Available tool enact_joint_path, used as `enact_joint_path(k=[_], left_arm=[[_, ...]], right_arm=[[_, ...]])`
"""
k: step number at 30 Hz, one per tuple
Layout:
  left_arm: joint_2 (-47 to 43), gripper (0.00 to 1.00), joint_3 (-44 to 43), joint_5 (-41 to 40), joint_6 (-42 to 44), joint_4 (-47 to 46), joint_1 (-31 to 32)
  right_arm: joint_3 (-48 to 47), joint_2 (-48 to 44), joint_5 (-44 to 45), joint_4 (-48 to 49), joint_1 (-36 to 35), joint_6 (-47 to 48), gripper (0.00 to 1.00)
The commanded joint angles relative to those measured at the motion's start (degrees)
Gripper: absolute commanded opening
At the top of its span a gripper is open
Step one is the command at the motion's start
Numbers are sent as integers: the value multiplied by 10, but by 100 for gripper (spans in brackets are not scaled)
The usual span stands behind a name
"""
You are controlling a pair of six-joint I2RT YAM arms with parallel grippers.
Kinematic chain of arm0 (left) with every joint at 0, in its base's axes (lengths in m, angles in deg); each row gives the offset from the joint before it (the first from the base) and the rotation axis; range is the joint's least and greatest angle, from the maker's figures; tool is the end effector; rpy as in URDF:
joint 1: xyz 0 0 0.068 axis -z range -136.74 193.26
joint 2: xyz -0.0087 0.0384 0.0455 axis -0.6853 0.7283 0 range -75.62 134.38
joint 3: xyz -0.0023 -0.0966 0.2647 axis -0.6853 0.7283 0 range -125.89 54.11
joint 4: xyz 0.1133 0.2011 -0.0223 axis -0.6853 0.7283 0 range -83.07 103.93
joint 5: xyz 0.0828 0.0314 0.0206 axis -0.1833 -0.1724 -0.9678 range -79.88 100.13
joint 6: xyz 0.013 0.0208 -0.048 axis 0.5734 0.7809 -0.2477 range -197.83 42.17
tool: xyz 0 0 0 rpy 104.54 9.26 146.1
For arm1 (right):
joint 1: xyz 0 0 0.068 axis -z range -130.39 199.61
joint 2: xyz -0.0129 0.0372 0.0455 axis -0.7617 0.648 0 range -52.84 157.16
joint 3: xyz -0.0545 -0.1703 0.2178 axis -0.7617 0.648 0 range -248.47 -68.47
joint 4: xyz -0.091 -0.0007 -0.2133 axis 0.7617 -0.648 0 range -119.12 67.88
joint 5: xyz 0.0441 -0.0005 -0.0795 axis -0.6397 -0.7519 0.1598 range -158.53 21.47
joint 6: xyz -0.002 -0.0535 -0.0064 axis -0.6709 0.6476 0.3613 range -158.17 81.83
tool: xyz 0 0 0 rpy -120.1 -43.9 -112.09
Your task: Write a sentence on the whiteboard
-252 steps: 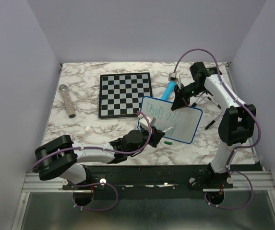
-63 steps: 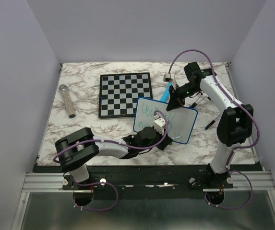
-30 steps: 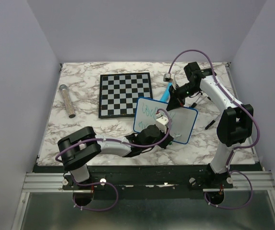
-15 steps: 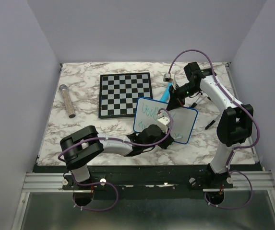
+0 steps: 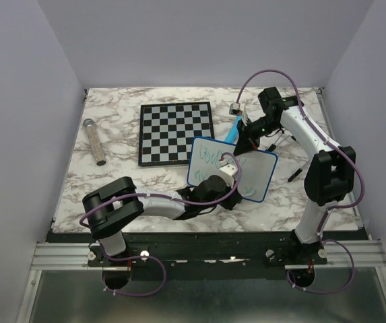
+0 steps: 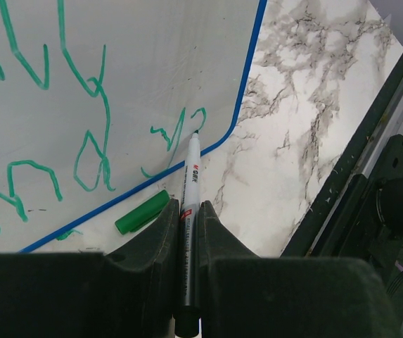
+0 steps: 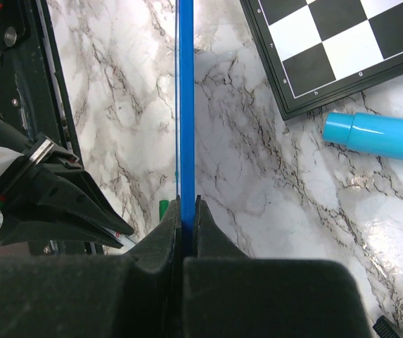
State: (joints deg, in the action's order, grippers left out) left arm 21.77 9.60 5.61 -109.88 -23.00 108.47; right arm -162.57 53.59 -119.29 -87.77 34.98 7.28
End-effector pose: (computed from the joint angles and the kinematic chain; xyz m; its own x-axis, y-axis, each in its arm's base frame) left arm 0.1420 -0.3006 0.2081 -0.6028 0.0432 -0.7968 0.6546 0.5978 -0.4628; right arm 0.3205 0.1122 0.2943 -0.4388 -0.5805 -0.6859 -0.8960 0.2247 0.3831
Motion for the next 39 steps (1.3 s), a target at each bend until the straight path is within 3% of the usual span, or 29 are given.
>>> enact_joint_path(k=[1,32,39], left_arm=[[-20,0,7,-52,5,26,-10],[-37,0,2,-51,25,-28,-10],[-40,0,17,5,26,-64,-10]], right_arm=[[0,-2,-8,8,-6,12,1],[1,-1,-8,8,-7,12,1],[1,-1,-8,8,-6,12,0]])
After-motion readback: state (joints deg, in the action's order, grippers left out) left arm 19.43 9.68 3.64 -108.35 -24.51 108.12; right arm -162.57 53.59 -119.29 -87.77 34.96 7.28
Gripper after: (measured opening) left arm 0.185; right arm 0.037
